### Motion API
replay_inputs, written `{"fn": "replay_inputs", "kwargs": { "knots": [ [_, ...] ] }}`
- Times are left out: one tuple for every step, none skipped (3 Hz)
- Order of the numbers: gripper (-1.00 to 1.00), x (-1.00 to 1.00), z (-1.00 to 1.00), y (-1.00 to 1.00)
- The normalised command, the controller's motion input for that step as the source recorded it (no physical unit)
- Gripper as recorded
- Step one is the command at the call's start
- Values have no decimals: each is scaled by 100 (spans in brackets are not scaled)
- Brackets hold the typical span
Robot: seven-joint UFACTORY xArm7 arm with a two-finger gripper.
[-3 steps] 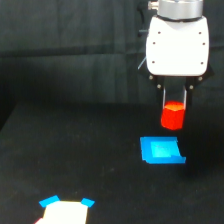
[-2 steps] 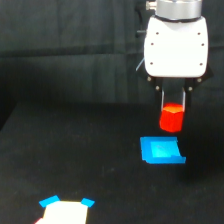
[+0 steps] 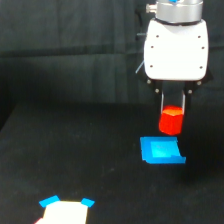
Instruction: Pick up the red object from the table
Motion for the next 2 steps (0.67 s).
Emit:
{"fn": "replay_inputs", "kwargs": {
  "knots": [
    [-79,48,-7,-13],
    [-100,-34,24,-57]
  ]
}}
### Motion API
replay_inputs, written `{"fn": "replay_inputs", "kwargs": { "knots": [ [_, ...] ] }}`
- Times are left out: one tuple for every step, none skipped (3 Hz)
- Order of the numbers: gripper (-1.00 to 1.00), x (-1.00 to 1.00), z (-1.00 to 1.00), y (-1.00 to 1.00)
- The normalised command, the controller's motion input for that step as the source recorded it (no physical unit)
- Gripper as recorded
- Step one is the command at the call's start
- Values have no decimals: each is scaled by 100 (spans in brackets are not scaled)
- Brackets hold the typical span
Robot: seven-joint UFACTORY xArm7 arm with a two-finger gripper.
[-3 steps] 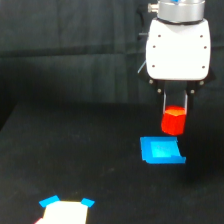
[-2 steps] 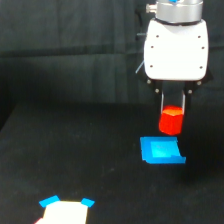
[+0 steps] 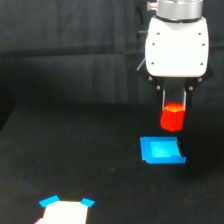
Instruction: Pick up the red object from the table
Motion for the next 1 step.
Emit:
{"fn": "replay_inputs", "kwargs": {
  "knots": [
    [-84,28,-53,-9]
  ]
}}
